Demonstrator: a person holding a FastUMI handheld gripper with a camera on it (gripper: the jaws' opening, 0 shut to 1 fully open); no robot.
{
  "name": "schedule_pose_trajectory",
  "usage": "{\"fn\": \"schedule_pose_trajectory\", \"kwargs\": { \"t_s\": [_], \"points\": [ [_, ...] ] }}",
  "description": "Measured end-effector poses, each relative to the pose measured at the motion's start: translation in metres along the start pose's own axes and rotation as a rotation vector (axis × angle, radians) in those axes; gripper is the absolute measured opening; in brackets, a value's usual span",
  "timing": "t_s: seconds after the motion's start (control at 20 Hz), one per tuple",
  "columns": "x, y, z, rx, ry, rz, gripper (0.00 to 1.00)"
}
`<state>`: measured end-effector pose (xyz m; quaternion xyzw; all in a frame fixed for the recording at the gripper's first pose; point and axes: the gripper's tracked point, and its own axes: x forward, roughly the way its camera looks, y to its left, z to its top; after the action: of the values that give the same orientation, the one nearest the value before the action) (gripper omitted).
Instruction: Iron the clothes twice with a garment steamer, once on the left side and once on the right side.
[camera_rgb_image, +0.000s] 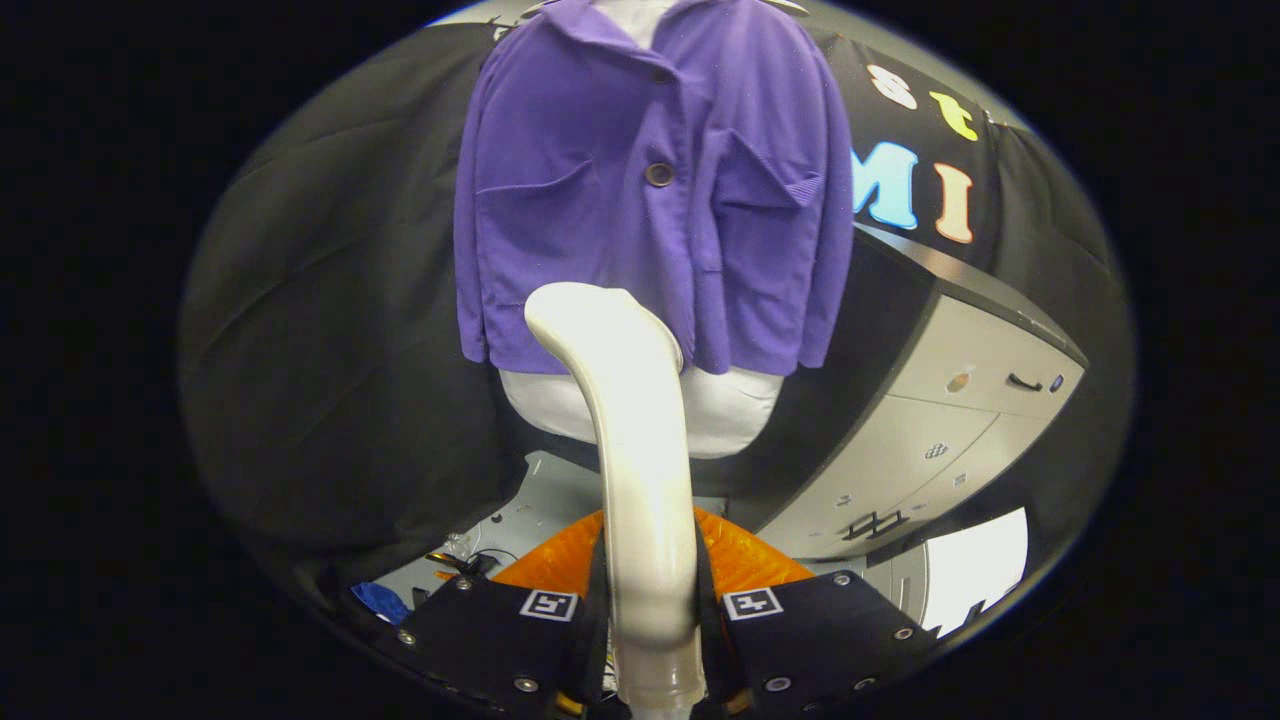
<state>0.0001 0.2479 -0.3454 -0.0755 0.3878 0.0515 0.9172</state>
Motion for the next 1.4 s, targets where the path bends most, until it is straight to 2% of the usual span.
{"fn": "schedule_pose_trajectory", "kwargs": {
  "t_s": [0.35,0.55,0.7,0.85,1.4],
  "points": [
    [-0.062,-0.101,0.027,0.132,-0.14,-0.05,0.38],
    [-0.083,-0.143,0.032,0.149,-0.184,-0.07,0.38],
    [-0.095,-0.157,0.034,0.171,-0.208,-0.052,0.38],
    [-0.113,-0.173,0.047,0.115,-0.277,-0.043,0.38],
    [-0.19,-0.205,0.122,0.078,-0.658,0.008,0.38]
  ]
}}
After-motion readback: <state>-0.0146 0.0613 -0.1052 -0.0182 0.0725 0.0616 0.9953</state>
